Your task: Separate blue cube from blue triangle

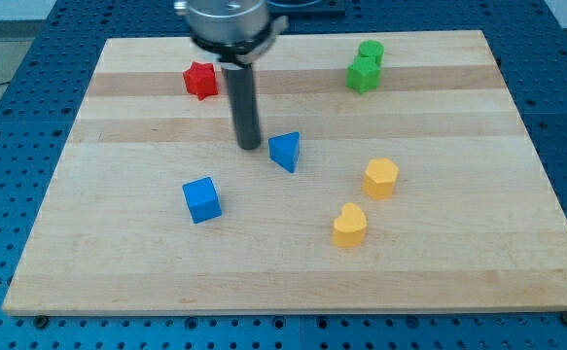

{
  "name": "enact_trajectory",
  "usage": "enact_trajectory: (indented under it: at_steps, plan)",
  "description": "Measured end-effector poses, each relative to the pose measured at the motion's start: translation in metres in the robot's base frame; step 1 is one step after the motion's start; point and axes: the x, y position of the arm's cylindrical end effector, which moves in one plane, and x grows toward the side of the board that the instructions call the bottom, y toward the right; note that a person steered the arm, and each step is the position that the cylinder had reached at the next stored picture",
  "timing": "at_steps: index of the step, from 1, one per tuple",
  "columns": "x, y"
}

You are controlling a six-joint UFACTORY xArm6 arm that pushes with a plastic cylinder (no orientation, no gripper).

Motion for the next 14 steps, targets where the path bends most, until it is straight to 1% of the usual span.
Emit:
enact_trajectory:
  at_steps: [1, 3, 4, 5, 6, 7, 8, 9, 10, 11, 12, 14]
  plan:
    - [-0.017, 0.016]
    - [0.050, 0.035]
    - [0.036, 0.074]
    - [0.064, 0.101]
    - [0.074, 0.018]
    - [0.081, -0.009]
    - [0.085, 0.032]
    - [0.129, 0.003]
    - [0.108, -0.062]
    - [0.067, -0.099]
    - [0.064, -0.114]
    - [0.065, -0.109]
